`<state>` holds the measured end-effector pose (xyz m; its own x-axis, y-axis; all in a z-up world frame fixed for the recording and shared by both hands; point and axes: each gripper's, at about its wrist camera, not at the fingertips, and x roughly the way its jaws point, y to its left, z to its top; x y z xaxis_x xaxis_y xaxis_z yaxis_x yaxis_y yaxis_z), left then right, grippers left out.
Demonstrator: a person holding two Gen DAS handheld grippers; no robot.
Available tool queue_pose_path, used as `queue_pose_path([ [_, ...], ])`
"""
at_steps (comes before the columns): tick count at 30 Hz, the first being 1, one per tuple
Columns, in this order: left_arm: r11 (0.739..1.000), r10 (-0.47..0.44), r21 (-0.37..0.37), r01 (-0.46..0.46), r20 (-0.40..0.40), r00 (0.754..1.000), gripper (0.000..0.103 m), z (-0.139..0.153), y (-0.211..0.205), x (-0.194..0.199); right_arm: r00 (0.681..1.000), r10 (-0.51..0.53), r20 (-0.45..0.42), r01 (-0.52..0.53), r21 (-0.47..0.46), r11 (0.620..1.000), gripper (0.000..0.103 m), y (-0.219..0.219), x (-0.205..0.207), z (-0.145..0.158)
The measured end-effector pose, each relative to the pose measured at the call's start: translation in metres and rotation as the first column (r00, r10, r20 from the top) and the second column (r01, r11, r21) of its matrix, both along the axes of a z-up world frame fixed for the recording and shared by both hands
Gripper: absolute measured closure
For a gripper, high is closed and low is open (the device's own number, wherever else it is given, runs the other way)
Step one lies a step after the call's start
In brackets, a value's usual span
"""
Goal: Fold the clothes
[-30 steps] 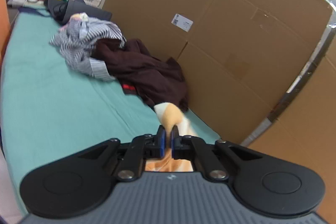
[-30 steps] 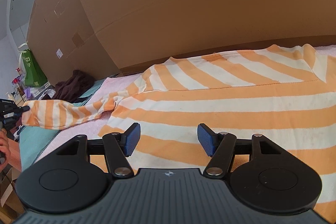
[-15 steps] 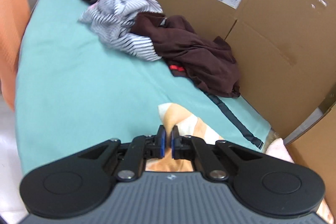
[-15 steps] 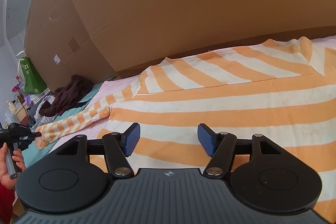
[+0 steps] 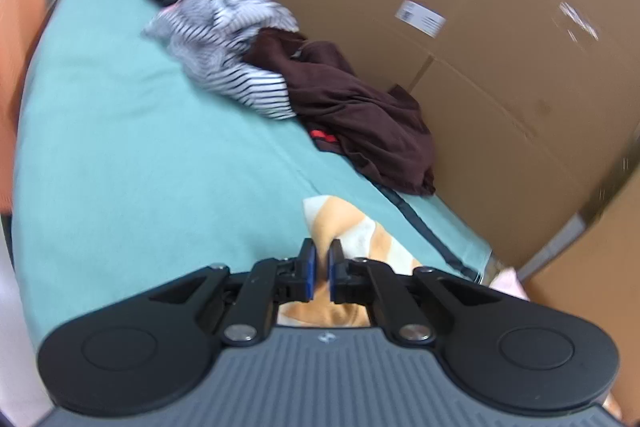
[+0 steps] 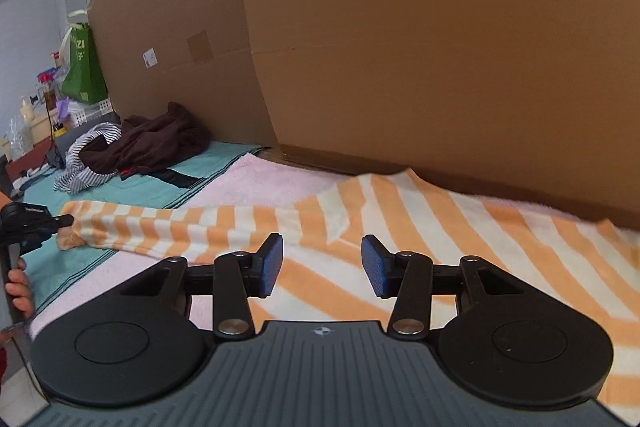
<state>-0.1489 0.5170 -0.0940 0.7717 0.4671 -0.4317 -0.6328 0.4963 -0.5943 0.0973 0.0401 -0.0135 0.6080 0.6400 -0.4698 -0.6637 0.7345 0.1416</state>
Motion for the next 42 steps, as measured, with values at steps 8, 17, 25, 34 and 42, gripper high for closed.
queue_pose_path([
  [8,0.999,-0.021,0.036,0.020,0.001,1.000,0.103,0.001,-0.004,-0.001,0.996,0.050,0.069,-0.031,-0.252,0.967,0.056,0.107,0.070,-0.031],
  [17,0.992,-0.104,0.060,0.109,-0.082,0.991,0.103,0.002,-0.009,0.019,0.994,0.108,-0.016,-0.108,-0.251,0.962,0.101,0.126,0.086,-0.043],
  [25,0.981,-0.080,0.172,0.094,-0.085,0.993,0.103,0.011,-0.022,0.021,0.997,0.025,-0.071,-0.033,-0.107,0.994,0.098,0.127,0.115,-0.050],
  [34,0.988,-0.044,0.141,0.054,-0.076,0.996,0.103,0.009,-0.018,0.017,0.995,0.031,-0.091,-0.036,-0.059,0.998,0.071,0.091,0.091,-0.032],
  [42,0.987,-0.131,0.065,0.146,-0.195,0.972,0.103,0.004,-0.005,0.036,0.999,-0.028,0.019,0.031,-0.206,0.978,0.068,0.132,0.088,-0.050],
])
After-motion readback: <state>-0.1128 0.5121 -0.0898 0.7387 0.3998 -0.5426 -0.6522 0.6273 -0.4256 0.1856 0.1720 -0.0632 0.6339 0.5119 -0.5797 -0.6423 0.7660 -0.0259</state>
